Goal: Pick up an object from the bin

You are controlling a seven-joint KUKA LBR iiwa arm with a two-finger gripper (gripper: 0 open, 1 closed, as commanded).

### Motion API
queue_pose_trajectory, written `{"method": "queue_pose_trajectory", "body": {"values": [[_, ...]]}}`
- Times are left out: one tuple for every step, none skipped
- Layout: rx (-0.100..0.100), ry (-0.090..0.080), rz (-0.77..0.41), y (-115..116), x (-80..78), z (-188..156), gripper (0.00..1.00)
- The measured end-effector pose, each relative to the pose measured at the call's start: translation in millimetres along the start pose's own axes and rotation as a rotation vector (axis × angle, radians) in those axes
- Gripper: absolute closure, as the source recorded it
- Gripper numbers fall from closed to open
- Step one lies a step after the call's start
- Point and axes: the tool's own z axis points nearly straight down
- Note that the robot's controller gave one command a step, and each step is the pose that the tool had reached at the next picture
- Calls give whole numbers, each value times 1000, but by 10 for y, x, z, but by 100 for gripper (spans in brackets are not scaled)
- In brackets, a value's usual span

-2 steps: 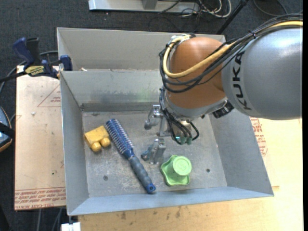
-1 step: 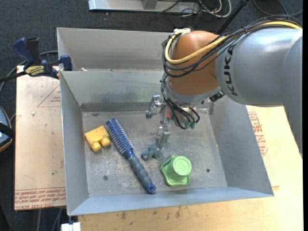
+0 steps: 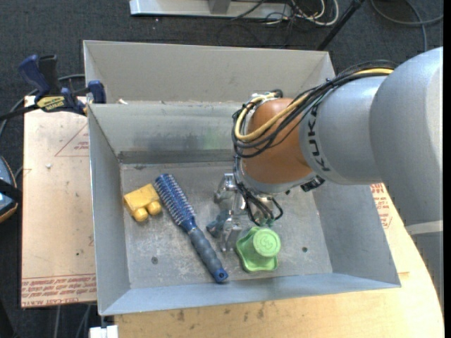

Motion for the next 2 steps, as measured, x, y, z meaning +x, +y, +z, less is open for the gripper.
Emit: {"method": "queue_pose_trajectory", "body": {"values": [[0,1,-1,9,-10,-39,100],[3,-1,-17,-293,527,-1801,100]]}}
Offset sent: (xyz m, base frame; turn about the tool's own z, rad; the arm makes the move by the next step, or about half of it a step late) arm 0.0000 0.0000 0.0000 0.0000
